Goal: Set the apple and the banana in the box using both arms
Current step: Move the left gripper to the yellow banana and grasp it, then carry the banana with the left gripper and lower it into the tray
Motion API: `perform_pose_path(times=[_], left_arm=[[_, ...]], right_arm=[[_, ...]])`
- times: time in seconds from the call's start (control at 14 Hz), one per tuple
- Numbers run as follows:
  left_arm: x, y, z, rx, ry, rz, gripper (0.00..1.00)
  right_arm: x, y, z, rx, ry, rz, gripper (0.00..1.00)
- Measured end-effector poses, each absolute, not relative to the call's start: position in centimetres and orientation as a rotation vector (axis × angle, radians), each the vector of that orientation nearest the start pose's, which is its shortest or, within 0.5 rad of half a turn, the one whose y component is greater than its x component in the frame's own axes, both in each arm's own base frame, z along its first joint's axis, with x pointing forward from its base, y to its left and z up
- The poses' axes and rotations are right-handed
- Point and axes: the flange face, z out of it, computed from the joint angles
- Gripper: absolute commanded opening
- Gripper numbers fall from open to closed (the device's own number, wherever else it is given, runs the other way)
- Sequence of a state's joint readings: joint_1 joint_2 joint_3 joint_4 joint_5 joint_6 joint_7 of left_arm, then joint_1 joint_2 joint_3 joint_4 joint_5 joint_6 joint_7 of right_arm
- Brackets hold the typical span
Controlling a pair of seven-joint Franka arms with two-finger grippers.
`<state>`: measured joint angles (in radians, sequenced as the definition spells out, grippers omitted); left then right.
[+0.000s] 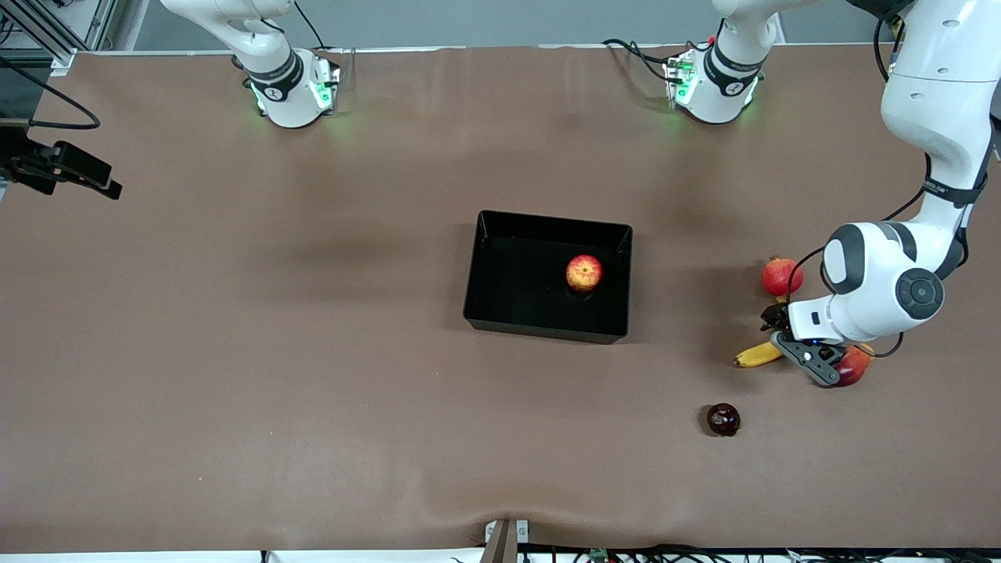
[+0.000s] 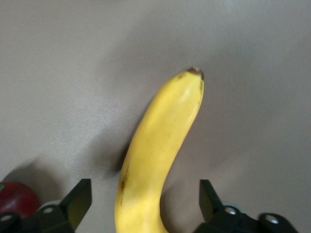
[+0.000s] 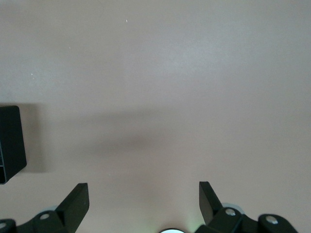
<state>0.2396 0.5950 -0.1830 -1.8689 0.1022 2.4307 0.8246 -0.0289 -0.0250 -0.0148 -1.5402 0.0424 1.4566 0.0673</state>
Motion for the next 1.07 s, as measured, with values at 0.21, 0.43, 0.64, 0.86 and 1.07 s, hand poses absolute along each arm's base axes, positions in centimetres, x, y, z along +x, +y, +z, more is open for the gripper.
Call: perform_pose_path(times=[0.21,0.43,0.64,0.86,1.07], left_arm=[[63.3,5.6,18.1,-2.850,1.398,-0.010,0.24],[63.5,6.1,17.8,-2.794,1.489,-0.032,0.00],[64.1,5.2,18.3,-2.727,1.592,-0.056,0.00],[66.4,4.3,21.6,-2.611,1.700,-0.144,0.00],[68.1,2.2,27.1,-2.595,1.765,-0.110,0.00]], right_arm=[[53.8,-1.7,64.1,-3.095,0.162,0.078,1.00],[53.9,-1.7,64.0,-3.095,0.162,0.075,1.00],[54.0,-1.7,64.0,-3.096,0.162,0.072,1.00],[54.0,-1.7,64.0,-3.096,0.162,0.069,1.00],[54.0,-1.7,64.0,-3.097,0.162,0.068,1.00]])
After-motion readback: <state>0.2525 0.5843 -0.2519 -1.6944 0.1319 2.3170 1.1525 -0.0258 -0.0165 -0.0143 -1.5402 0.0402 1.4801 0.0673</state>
